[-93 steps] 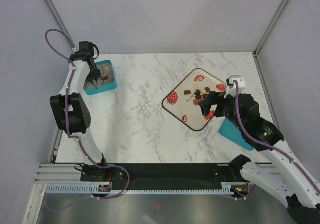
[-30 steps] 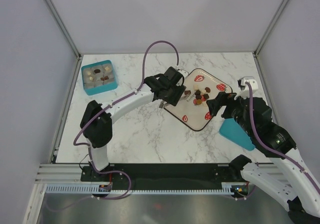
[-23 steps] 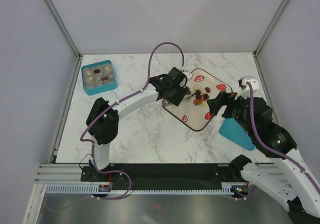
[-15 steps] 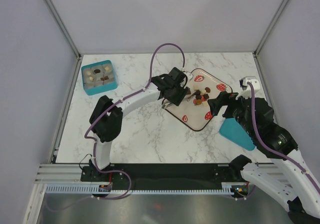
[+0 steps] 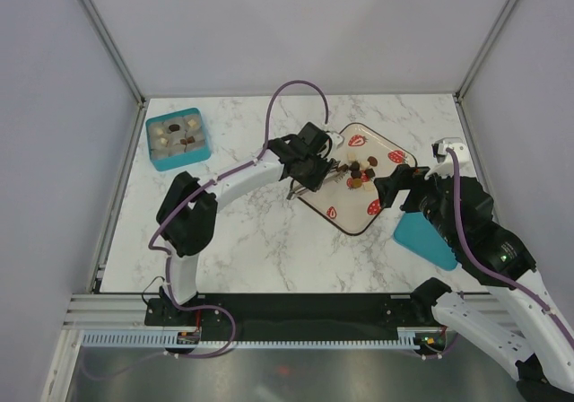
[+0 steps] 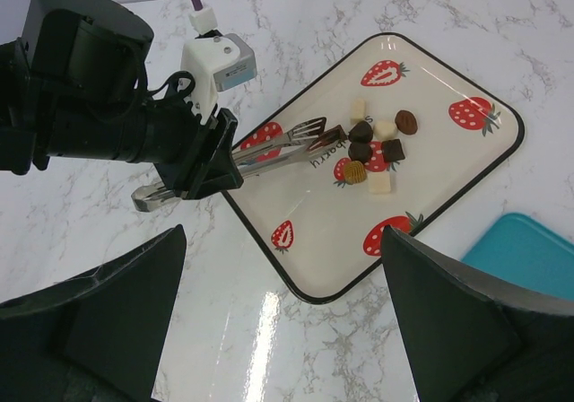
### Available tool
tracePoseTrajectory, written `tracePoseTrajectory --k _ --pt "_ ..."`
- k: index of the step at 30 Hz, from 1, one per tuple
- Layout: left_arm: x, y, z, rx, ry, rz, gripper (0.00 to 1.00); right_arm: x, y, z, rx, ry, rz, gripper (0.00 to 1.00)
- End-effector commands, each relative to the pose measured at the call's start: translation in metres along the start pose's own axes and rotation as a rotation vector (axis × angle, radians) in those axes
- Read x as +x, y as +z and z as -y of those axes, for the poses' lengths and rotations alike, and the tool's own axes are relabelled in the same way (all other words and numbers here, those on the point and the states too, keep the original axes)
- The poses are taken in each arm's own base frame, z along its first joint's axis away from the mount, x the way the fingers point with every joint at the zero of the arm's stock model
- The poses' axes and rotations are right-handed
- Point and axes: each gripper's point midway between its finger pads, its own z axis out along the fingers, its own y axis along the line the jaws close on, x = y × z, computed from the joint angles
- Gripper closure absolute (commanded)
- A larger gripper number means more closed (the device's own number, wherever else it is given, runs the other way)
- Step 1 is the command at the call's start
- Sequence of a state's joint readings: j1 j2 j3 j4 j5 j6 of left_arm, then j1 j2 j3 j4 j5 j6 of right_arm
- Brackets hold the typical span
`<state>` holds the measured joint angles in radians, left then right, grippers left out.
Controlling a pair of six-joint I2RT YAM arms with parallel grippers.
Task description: Pack the chocolate
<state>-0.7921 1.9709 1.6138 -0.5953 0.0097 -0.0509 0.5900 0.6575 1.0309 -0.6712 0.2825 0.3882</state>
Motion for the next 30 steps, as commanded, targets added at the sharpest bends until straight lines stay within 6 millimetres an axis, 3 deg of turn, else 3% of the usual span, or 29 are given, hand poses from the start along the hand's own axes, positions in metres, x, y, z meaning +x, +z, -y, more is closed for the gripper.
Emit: tracePoseTrajectory --k 1,10,22,26,30 --pt "-0.021 -0.030 0.002 0.006 -0.003 0.079 0.55 -0.008 -0.002 -0.003 -0.009 0.010 0.024 0.02" --pt "-0.018 -0.056 -0.006 -0.035 -0.059 0.082 0.61 -0.008 -0.004 -0.004 -0.019 0.025 0.031 0.02" --pt "-0.021 -0.073 -0.016 -0.054 -0.129 0.084 0.67 -0.009 -0.008 -0.003 -0.025 0.032 0.042 0.02" --pt "-0.023 -0.076 -0.006 0.026 -0.127 0.092 0.63 -0.006 -0.007 -0.003 -0.023 0.035 0.037 0.02" --pt "-0.033 -0.064 -0.008 0.010 -0.165 0.101 0.57 -0.004 -0.006 -0.003 -0.023 0.037 0.034 0.02"
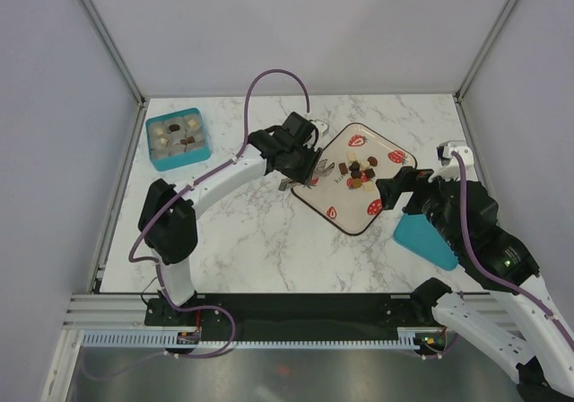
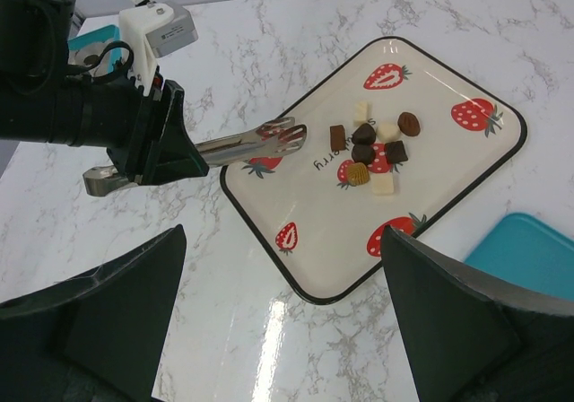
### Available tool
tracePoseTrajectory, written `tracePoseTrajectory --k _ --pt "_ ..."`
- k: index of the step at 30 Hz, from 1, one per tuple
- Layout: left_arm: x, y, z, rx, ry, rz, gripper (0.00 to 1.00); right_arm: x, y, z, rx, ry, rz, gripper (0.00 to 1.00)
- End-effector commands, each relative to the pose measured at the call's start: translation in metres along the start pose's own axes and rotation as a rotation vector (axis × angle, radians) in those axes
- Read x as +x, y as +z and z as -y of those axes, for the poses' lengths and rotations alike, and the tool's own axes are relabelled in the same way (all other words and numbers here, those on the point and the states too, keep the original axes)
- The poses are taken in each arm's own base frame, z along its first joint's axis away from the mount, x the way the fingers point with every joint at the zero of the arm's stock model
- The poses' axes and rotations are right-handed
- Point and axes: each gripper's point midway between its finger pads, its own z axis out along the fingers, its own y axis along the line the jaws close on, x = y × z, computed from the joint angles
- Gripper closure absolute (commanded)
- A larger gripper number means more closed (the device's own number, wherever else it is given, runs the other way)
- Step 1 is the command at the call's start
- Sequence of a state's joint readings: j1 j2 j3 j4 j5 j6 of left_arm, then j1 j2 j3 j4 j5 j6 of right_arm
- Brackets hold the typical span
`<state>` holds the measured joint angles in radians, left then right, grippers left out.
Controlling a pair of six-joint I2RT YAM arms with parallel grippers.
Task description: Pack the chocolate
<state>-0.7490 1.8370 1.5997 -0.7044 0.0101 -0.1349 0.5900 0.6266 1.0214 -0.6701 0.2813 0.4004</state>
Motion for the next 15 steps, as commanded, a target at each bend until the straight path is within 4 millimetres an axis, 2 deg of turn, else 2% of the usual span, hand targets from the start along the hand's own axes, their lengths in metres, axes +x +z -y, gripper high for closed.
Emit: tracePoseTrajectory --k 1,3,11,15 --pt "-0.031 -0.010 0.014 0.048 -0.076 0.082 0.55 -0.003 0.000 -0.003 -0.014 0.018 0.017 0.02" --pt "-0.036 -0.007 0.020 0.072 -0.096 0.083 0.52 -0.003 0.000 -0.003 -0.012 0.013 0.018 0.02" --pt "-0.033 0.020 0.042 0.071 -0.092 0.055 0.49 -0.005 -0.003 0.000 -0.006 -0.002 0.027 0.02" --pt "-0.028 0.033 0.043 0.042 -0.098 0.036 0.48 -0.005 -0.004 0.001 -0.007 -0.004 0.030 0.02"
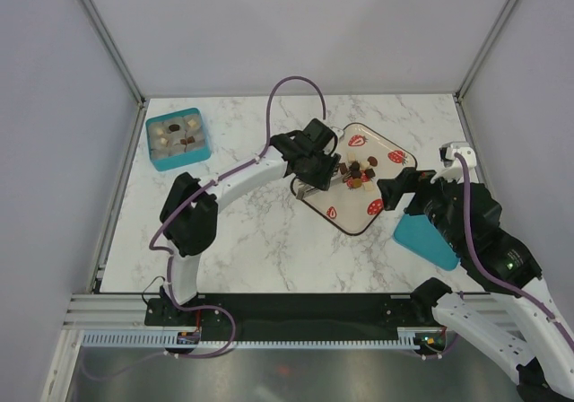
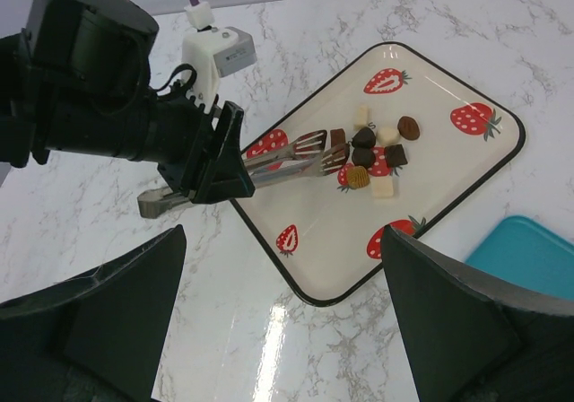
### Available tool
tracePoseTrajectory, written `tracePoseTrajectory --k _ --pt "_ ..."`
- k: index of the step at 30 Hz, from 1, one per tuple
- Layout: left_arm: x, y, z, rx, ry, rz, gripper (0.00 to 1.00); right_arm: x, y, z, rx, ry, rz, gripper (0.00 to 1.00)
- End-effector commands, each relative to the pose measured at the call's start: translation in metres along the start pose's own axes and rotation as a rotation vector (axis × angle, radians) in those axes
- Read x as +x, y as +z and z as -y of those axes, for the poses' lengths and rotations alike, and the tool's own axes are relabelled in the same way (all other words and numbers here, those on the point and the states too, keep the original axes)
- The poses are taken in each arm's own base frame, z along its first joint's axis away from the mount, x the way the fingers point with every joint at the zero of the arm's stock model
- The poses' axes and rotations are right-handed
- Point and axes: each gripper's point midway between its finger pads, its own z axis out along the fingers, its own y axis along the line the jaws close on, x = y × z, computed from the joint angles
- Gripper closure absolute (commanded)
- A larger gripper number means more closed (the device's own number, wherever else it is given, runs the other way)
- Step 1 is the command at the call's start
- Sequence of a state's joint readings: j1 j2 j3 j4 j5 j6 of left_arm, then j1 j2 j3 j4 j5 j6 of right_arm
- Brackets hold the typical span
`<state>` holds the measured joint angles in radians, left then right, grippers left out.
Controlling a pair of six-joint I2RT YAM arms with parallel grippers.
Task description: Pack the chocolate
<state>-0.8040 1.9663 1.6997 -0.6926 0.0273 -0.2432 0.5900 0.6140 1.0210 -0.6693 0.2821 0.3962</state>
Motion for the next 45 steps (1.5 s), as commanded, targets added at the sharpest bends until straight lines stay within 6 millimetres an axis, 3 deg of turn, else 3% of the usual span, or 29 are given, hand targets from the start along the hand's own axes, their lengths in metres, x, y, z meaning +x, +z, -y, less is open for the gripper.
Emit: tracePoseTrajectory --k 1,5,15,23,39,45 --pt "-0.021 0.003 0.011 0.001 -0.032 0.061 0.48 -0.002 -0.001 0.001 -0.001 -0.005 0.017 0.02" --pt "-0.021 0.010 0.014 -0.027 -0.016 0.060 0.47 -0.003 -0.002 0.002 0.003 -0.015 0.019 0.02" --pt "-0.017 0.013 -0.012 -0.185 -0.037 0.032 0.50 -0.002 -0.005 0.006 0.014 -0.017 0.026 0.02" --pt "-0.018 0.013 -0.005 -0.149 -0.031 0.022 0.56 -0.001 -0.006 0.007 0.016 -0.015 0.029 0.02" --pt "-0.018 0.027 -0.010 -0.164 0.017 0.008 0.53 -0.002 -0.008 0.007 0.016 -0.006 0.033 0.02" --pt "-0.017 0.026 -0.010 -0.163 0.020 0.004 0.57 -0.002 -0.008 0.008 0.018 -0.008 0.033 0.02"
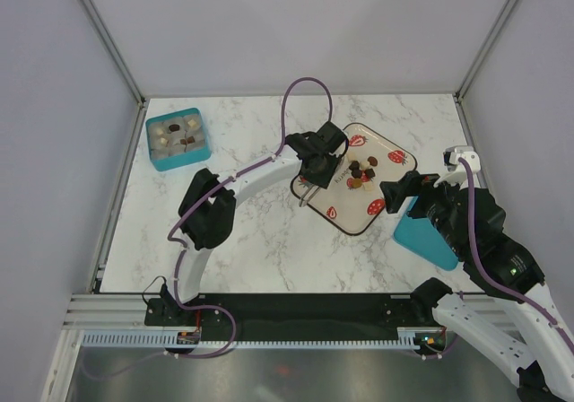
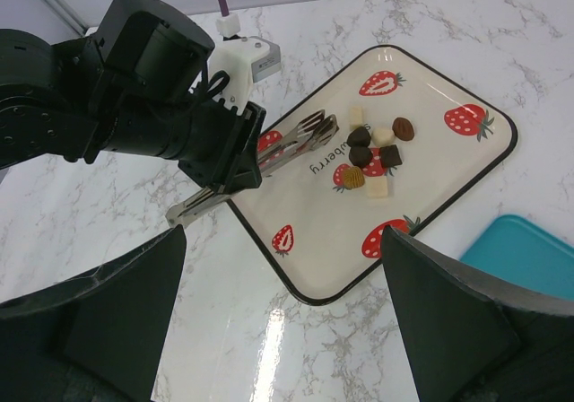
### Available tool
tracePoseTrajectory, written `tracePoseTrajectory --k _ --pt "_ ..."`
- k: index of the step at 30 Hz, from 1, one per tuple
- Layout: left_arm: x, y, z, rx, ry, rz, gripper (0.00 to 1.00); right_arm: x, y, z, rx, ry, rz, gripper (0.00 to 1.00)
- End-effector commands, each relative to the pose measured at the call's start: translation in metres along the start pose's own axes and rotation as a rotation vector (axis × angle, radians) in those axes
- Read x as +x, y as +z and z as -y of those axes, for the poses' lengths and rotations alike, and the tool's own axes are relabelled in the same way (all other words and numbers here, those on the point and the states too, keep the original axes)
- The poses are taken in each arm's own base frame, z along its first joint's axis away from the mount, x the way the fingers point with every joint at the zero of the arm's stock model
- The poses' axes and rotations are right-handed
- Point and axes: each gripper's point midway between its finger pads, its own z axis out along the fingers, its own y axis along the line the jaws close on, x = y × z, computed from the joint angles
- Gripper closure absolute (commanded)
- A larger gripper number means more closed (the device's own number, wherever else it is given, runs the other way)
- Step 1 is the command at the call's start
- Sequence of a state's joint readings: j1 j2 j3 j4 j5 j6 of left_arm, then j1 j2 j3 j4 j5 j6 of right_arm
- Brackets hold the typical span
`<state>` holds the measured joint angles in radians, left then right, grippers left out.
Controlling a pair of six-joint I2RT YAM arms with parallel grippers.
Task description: Pack the chocolate
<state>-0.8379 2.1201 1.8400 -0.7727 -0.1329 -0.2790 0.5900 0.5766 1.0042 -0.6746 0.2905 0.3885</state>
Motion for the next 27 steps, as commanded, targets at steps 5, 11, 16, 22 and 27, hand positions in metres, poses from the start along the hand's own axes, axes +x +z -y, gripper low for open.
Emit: tracePoseTrajectory --k 5,11,16,22,27 --pt "-0.020 -0.025 0.000 0.005 0.008 0.068 0.67 -0.003 -0.003 0.003 0.012 0.001 0.016 0.02" --pt "-0.021 -0.077 -0.011 0.008 -0.044 0.111 0.71 -0.005 -0.004 0.001 0.005 -0.001 0.018 0.02" --pt "-0.017 -0.111 -0.036 -0.013 -0.118 0.126 0.72 -0.006 -0.004 -0.001 -0.007 0.006 0.018 0.02" --pt "-0.010 -0.152 -0.114 -0.136 -0.271 0.154 0.72 -0.007 -0.005 -0.005 -0.024 0.004 0.016 0.02" --pt "0.024 -0.170 -0.208 -0.267 -0.484 0.148 0.72 -0.004 -0.002 -0.006 -0.032 0.003 0.006 0.02"
